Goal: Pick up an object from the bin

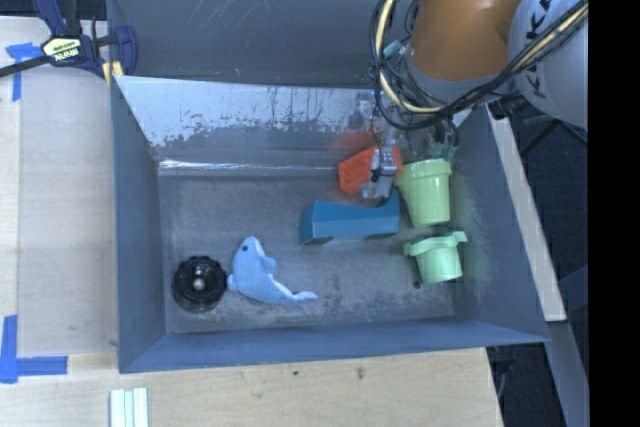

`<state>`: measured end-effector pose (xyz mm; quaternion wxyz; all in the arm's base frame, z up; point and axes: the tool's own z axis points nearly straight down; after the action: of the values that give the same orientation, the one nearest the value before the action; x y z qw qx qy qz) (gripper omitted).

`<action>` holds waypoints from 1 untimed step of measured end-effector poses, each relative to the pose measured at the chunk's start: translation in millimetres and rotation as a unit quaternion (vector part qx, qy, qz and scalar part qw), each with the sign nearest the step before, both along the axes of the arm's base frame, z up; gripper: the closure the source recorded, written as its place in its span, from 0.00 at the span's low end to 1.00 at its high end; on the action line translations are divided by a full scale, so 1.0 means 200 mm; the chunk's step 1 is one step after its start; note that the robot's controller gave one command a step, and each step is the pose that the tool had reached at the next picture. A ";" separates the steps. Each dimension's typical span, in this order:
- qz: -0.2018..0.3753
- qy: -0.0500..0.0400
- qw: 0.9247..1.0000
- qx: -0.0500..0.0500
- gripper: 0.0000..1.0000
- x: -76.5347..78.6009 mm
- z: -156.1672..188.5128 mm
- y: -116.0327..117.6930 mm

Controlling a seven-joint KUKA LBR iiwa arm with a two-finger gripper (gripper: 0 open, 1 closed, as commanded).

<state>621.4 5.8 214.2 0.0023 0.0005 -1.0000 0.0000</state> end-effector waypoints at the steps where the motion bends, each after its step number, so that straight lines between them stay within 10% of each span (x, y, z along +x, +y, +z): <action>1: 0.000 -0.004 1.000 0.000 0.00 0.01 0.03 0.00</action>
Offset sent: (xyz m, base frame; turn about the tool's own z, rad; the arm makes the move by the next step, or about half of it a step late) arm -0.0337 -0.0304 -0.1442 0.0241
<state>622.9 5.8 219.5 -0.0022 0.0004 -1.0000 -0.0001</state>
